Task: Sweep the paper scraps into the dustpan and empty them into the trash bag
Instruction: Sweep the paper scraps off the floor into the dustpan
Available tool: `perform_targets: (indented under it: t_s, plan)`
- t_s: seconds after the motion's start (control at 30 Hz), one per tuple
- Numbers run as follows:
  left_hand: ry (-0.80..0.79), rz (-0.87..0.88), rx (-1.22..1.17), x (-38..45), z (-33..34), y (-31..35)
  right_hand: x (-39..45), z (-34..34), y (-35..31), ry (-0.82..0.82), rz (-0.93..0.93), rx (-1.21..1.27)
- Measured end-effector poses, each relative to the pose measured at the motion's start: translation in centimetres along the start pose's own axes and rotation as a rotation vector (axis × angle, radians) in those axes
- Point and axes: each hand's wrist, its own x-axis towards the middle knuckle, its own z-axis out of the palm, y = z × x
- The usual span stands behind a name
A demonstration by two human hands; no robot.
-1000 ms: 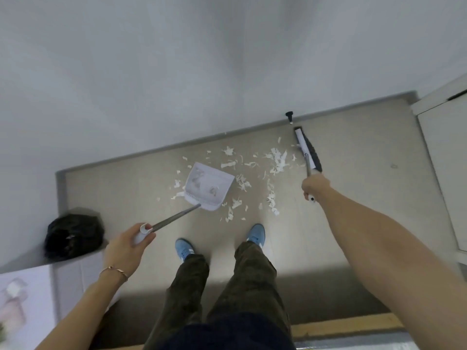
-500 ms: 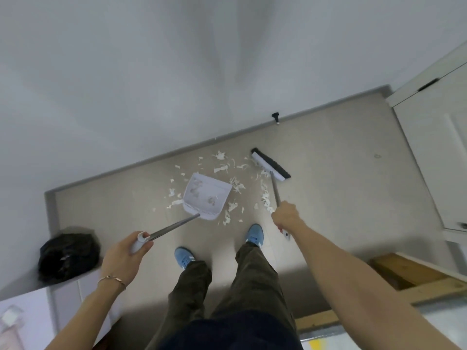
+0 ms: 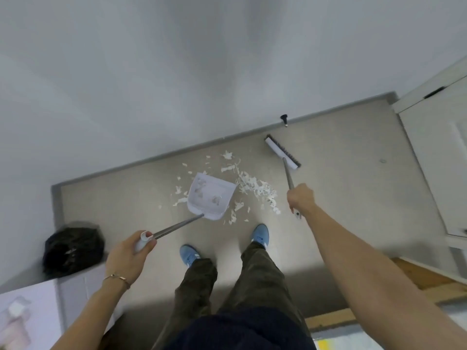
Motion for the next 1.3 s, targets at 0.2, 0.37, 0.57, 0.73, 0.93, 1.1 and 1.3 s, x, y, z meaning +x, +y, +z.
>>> perform_targets:
  t_s: [0.2,0.37,0.57,0.73,0.93,1.1,1.3]
  plan:
    - [0.025,-0.097,-0.081,-1.6,-0.8,-3.4,1.4,4.6,-6.3,-0.066,-0.112,-0.143]
    - [0.041,-0.119,-0.073,-2.6,-1.4,-5.9,-1.8,9.8,-5.5,-0.136,-0.188,-0.322]
    - [0.022,-0.115,-0.027,-1.7,-2.0,-7.4,-6.0,10.7,-0.7,-0.118,-0.171,-0.353]
    - [-0.011,-0.022,0.051,0.3,-2.4,-8.0,-10.6,11.4,7.1,0.011,-0.025,-0.153]
    - [-0.129,0.123,0.140,2.8,-3.2,-9.9,-13.5,11.2,10.3,0.124,0.240,0.043]
    - [-0.213,0.192,0.127,5.5,-4.9,-12.1,-13.1,13.5,8.5,0.063,0.402,0.158]
    - [-0.208,0.348,0.162,7.0,-7.5,-13.6,-14.6,21.5,4.3,0.005,0.298,0.383]
